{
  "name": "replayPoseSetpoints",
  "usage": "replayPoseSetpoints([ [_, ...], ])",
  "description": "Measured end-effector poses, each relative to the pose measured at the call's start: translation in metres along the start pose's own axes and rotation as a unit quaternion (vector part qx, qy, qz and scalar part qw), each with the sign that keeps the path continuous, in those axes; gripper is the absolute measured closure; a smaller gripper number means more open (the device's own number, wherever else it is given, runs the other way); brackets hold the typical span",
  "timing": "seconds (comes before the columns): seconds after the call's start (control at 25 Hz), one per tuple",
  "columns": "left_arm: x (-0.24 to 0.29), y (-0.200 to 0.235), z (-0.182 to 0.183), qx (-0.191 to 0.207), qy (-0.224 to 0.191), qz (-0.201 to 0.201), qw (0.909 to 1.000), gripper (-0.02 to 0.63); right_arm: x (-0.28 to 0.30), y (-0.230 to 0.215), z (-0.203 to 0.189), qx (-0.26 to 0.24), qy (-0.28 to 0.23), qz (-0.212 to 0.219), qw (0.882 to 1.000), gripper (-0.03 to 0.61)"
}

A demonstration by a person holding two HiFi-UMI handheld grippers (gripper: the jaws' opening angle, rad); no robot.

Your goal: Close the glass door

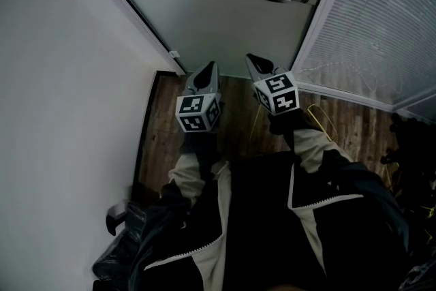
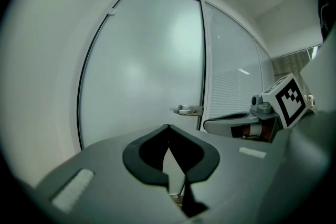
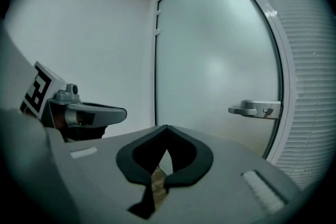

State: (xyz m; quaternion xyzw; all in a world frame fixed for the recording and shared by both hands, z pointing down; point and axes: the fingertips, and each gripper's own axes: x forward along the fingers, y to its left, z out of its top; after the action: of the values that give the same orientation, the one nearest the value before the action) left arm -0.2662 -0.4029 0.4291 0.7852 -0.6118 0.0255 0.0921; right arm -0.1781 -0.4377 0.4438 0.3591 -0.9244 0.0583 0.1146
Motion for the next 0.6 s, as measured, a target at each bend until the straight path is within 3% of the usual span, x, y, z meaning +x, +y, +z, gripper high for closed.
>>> replayPoseSetpoints([
  [0.6,-0.010,0.016,0.003,0.007,-0.006,0.024,0.9997,0.615,0.001,0.013,0.003,-0.021,-0.004,0.006,1.000,0.577],
])
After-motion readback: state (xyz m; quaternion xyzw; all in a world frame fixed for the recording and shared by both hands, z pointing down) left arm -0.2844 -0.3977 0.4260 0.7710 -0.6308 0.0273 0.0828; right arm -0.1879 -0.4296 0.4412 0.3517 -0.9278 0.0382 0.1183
